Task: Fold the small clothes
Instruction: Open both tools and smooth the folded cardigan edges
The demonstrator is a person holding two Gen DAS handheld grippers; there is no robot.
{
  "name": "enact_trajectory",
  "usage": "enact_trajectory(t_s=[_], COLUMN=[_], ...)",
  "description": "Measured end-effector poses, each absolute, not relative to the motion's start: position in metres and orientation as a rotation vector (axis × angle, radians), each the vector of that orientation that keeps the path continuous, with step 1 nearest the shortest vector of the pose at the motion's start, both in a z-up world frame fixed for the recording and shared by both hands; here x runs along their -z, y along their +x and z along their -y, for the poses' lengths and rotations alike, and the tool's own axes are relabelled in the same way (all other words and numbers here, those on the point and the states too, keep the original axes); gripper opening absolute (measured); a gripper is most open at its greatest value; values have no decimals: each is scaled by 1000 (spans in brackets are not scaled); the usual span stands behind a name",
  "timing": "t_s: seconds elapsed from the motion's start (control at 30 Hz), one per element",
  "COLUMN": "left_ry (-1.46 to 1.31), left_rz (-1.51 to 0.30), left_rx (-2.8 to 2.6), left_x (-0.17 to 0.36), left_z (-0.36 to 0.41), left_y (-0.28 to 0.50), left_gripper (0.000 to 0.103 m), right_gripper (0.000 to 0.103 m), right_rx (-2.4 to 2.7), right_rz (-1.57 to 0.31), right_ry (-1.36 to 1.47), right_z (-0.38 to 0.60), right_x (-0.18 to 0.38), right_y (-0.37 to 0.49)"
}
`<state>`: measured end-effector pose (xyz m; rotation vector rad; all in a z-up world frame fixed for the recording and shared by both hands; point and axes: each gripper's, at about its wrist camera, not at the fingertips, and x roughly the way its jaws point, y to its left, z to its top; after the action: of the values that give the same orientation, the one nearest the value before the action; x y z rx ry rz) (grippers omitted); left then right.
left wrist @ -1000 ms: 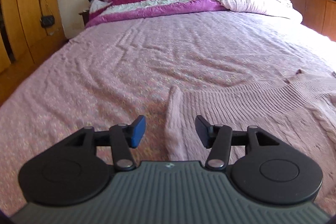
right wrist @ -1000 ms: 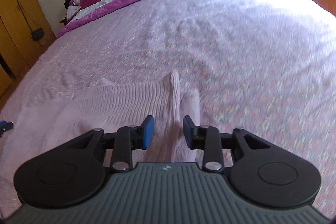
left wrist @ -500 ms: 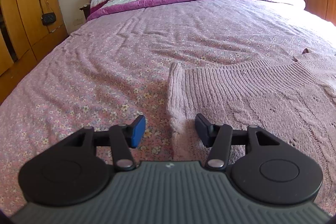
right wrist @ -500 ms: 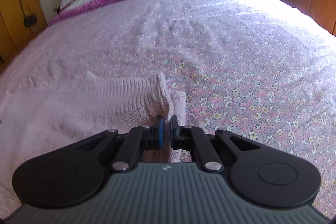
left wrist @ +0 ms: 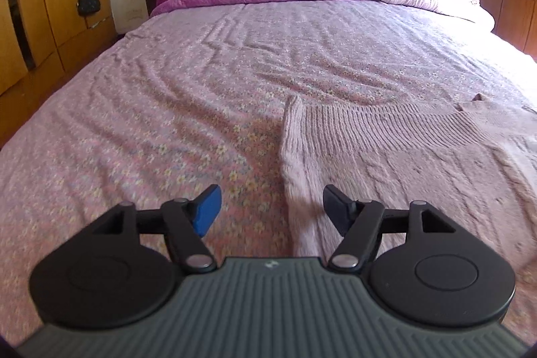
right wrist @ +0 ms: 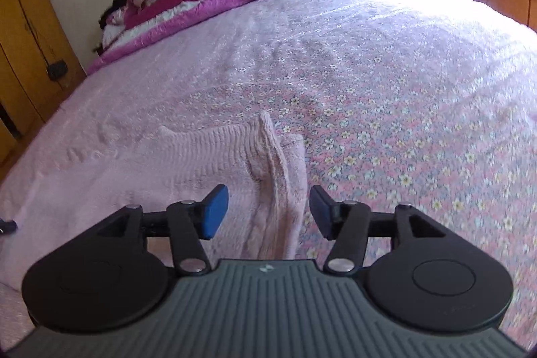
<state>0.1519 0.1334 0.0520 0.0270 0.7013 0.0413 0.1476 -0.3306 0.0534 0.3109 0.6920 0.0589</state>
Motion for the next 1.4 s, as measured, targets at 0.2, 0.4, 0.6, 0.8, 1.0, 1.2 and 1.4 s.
enact_trajectory(t_s=[0.2, 0.4, 0.6, 0.8, 1.0, 1.2, 1.4], left_ry=[-52, -89, -76, -41, -45, -45, -36], left_rz=[-766, -786, -806, -828, -846, -864, -873], left_rx=[10, -37, -54, -74, -92, -105, -101], left_x=[-61, -62, -63, -62, -59, -53, -51], left_z=[-131, -123, -112, -102, -97, -94, -90], left_y=[123, 103, 89, 82, 79, 80, 81], left_gripper=[69, 83, 84, 84, 84, 84, 84], right_gripper=[80, 86, 88, 91, 96, 80, 71], right_rx=[-118, -156, -175, -228, -250, -297, -284], right_rz=[-703, -719, -736, -729, -695, -698, -659], right_ry=[448, 482, 522, 634, 647, 660, 743], right_z=[340, 338, 342, 353, 353, 344, 353], right_x=[-46, -38, -30, -18, -9, -9, 2], right_y=[117, 97, 89, 86, 83, 84, 83])
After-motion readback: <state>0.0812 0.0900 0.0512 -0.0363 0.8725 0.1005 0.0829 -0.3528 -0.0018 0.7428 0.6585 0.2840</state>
